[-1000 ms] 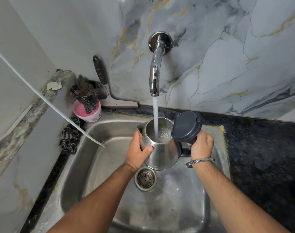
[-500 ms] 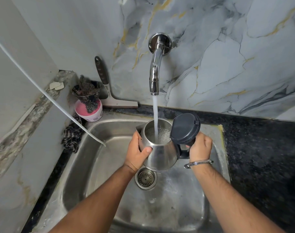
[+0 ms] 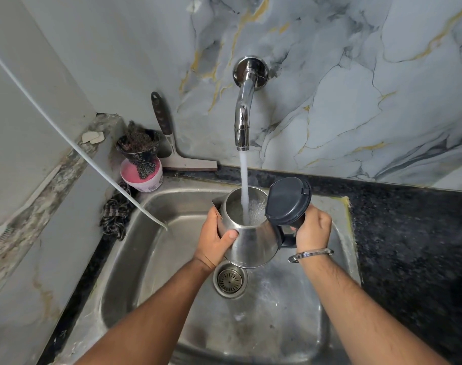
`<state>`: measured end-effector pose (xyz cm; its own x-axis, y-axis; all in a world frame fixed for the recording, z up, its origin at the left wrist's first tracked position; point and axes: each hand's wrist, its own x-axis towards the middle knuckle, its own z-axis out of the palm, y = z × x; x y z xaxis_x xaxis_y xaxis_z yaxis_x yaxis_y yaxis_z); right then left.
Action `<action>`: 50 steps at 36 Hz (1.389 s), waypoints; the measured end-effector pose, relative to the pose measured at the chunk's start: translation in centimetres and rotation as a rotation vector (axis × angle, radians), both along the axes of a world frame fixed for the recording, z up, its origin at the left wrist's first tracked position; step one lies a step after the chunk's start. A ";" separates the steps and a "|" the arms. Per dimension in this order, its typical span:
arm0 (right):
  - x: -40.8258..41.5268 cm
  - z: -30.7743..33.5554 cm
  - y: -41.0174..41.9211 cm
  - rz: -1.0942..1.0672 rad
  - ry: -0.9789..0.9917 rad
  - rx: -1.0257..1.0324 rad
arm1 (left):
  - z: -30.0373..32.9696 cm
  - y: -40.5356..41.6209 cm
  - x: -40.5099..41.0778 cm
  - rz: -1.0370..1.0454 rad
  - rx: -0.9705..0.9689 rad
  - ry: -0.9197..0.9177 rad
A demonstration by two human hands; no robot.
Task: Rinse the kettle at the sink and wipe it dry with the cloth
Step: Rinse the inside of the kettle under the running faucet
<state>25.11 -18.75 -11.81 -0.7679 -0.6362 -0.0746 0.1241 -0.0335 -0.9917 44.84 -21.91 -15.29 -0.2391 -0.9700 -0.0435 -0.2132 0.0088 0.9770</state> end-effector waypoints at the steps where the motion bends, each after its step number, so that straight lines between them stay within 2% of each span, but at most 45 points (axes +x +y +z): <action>1: 0.0 0.0 0.0 -0.002 0.002 0.009 | 0.0 0.0 0.0 0.004 0.003 -0.004; 18: -0.1 0.0 0.1 -0.013 -0.006 0.069 | 0.1 0.0 -0.1 0.008 0.010 -0.039; 50: -0.7 -0.2 -0.4 -0.006 0.014 0.097 | -0.8 -0.4 -0.7 0.009 0.020 0.050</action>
<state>24.46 -19.14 -12.05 -0.7728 -0.6222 -0.1250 0.1103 0.0623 -0.9919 44.10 -22.35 -16.13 -0.2325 -0.9713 -0.0510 -0.1643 -0.0125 0.9863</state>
